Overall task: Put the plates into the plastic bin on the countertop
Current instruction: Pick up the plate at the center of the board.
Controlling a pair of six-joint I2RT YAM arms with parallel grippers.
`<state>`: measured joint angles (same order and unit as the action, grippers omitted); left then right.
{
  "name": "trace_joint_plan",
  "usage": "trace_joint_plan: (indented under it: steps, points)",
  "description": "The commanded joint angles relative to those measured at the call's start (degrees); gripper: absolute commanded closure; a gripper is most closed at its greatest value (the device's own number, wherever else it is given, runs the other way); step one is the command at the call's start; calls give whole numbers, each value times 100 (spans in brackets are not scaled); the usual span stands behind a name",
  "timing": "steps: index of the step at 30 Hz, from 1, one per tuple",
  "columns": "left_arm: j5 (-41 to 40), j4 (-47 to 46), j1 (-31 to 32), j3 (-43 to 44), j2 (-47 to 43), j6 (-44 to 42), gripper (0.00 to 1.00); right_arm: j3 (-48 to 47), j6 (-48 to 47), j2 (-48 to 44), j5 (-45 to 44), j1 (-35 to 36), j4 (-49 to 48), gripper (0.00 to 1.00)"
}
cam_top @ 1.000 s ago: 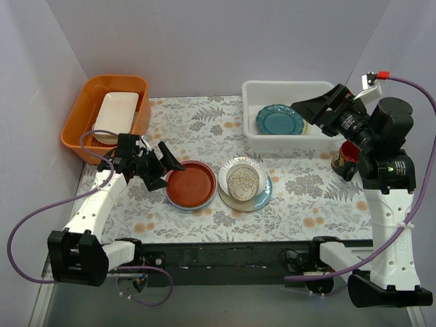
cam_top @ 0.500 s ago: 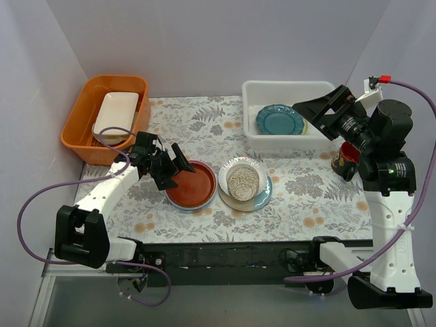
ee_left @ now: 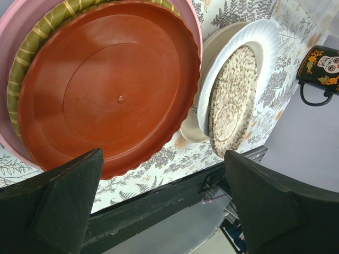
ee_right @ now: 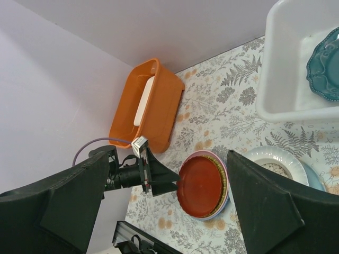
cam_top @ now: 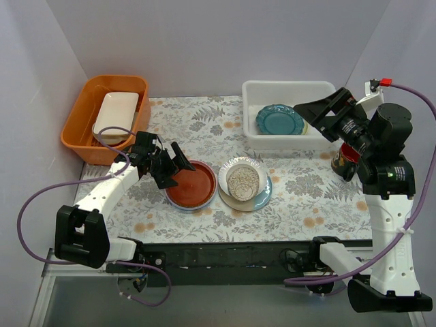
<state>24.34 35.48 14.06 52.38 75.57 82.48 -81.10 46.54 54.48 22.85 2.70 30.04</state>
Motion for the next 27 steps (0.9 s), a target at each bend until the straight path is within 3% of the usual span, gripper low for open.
trace_joint_plan:
  steps: [1,7,12,19,27]
  points:
    - [-96,-68,17,62,-121,-39,2,15,82,-95,-79,3,-331,2]
    - [-113,-50,9,-70,-183,-56,2,-29,65,-34,-193,-6,-350,2]
    - [-17,-77,9,-96,-262,-39,2,-2,22,151,263,-68,-332,2]
    - [0,239,9,62,-526,-162,2,1578,-198,-701,1353,-68,-1642,2]
    - [299,345,9,27,-877,-100,2,2457,-1111,-746,1205,-68,-219,2]
